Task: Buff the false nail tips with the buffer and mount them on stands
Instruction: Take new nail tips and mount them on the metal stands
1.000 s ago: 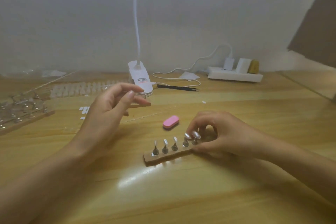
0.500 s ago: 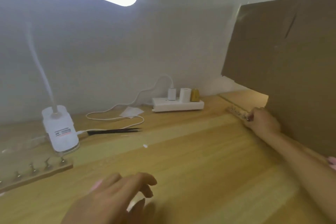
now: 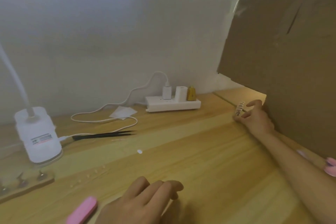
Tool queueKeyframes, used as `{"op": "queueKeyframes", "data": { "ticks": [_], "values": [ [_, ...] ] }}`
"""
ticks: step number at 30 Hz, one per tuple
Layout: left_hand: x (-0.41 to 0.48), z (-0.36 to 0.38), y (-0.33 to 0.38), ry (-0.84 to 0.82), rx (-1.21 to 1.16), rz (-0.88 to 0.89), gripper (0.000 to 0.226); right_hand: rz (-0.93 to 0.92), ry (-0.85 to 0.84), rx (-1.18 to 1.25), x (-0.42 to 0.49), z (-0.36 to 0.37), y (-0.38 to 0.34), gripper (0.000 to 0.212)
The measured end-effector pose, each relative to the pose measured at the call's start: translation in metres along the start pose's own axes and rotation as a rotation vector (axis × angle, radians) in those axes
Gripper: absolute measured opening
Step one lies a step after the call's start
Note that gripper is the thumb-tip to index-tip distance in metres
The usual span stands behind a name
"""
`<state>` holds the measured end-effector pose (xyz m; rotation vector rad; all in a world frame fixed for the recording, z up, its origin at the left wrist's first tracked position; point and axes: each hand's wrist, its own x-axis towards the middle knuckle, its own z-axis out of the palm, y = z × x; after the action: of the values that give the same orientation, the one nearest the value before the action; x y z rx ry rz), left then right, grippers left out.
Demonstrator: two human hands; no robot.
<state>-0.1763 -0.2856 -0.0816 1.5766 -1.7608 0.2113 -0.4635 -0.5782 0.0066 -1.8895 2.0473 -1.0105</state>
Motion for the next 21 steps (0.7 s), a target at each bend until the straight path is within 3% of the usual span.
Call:
{"op": "queueKeyframes", "data": {
  "ticks": [1, 5, 11, 17, 20, 21],
  "values": [
    [-0.002, -0.001, 0.001, -0.123, -0.051, -0.038, 0.038, 0.0, -0.001, 0.004, 0.002, 0.001, -0.001, 0.056],
    [-0.001, 0.01, -0.007, -0.115, 0.005, 0.087, 0.037, 0.037, -0.011, -0.002, 0.011, 0.004, -0.006, 0.055],
    [-0.005, 0.028, -0.024, -0.233, -0.011, -0.013, 0.037, 0.07, 0.015, -0.053, 0.022, 0.005, -0.012, 0.059],
    [-0.022, 0.068, -0.054, -0.299, 0.022, -0.13, 0.049, -0.295, -0.169, 0.009, 0.017, 0.0, 0.001, 0.033],
    [-0.014, 0.054, -0.047, -0.286, 0.025, -0.101, 0.046, -0.378, -0.276, -0.079, 0.019, -0.011, 0.006, 0.031],
    [-0.009, 0.043, -0.041, -0.259, 0.032, -0.072, 0.043, -0.365, -0.31, -0.159, 0.019, -0.012, 0.006, 0.041]
  ]
}}
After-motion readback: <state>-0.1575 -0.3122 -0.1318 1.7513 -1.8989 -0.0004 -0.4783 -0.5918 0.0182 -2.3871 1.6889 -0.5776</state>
